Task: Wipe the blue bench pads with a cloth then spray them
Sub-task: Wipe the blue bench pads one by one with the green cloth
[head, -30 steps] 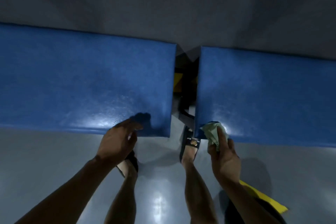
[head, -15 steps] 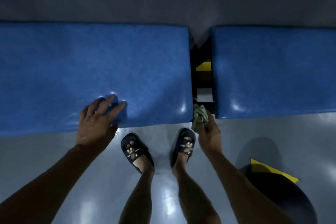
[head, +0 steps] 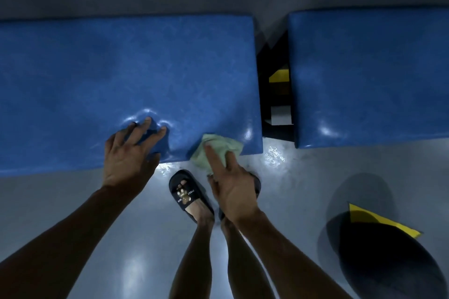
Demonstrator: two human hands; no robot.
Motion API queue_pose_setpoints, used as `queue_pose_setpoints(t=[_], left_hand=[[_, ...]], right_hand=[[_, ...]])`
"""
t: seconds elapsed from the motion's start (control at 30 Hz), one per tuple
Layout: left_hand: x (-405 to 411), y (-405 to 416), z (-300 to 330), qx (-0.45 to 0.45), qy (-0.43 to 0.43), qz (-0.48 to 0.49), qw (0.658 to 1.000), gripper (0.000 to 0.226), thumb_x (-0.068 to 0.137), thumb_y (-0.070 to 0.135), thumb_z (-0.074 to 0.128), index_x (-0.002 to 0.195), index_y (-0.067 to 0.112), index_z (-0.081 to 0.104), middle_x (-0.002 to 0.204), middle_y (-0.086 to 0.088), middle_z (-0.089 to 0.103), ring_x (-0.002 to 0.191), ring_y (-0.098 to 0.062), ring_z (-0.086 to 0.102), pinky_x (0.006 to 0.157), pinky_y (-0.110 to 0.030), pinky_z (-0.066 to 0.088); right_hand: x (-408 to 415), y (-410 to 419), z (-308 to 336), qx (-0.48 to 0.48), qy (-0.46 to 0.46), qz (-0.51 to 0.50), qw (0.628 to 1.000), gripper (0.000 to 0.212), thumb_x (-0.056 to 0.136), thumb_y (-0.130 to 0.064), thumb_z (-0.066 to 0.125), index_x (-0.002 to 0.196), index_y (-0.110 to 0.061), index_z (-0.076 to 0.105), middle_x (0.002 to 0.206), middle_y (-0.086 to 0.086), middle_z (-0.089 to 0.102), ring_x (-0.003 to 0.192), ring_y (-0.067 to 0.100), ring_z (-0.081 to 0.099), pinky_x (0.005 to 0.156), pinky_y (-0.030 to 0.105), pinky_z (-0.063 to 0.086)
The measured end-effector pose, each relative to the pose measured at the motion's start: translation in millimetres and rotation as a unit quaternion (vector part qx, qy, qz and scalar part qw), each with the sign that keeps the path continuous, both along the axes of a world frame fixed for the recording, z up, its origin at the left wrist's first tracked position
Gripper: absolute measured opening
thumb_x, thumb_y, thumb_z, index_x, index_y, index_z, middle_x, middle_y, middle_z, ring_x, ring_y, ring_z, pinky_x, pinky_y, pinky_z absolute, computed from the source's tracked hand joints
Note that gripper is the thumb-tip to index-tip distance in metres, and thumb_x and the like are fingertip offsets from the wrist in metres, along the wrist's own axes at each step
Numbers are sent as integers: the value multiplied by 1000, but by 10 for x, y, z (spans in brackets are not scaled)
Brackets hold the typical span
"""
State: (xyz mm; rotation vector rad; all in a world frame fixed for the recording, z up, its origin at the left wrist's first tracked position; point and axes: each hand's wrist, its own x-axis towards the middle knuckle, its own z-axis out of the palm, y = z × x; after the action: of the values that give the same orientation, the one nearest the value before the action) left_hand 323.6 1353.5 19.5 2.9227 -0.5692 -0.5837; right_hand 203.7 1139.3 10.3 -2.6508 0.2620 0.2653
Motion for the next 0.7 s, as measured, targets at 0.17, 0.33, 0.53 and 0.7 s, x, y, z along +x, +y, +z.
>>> queue_pose_setpoints(t=[0.17,0.33,0.53,0.7], left_hand=[[33,-74,30,-9,-7,3,1000,60,73,38,58,133,32,56,145,-4,51,125,-41,47,102,-53,33],[-5,-102,22,-8,-4,5,1000,60,74,39,58,133,32,56,145,-4,52,124,-41,48,100,-54,36],[49,-100,18,-3,-10,4,1000,64,75,26,82,134,31,56,146,-5,50,124,-43,48,100,-56,36],[20,-109,-7,-2,-14,2,1000,64,75,25,82,134,31,56,147,-5,49,125,-43,47,100,-56,36]], right_hand=[[-6,-858,-44,2,-4,-49,999,60,92,-25,57,147,-34,37,133,14,51,73,32,65,55,38,57],[-129,-973,-117,85,27,-296,951,57,93,-36,49,149,-38,36,128,9,53,86,33,66,74,42,58],[-59,-244,0,128,-5,-216,968,57,97,-45,34,153,-37,24,128,9,46,82,26,63,68,33,58],[-222,-898,-102,52,15,-140,989,64,95,-29,53,151,-42,26,130,7,48,86,29,63,66,36,55]])
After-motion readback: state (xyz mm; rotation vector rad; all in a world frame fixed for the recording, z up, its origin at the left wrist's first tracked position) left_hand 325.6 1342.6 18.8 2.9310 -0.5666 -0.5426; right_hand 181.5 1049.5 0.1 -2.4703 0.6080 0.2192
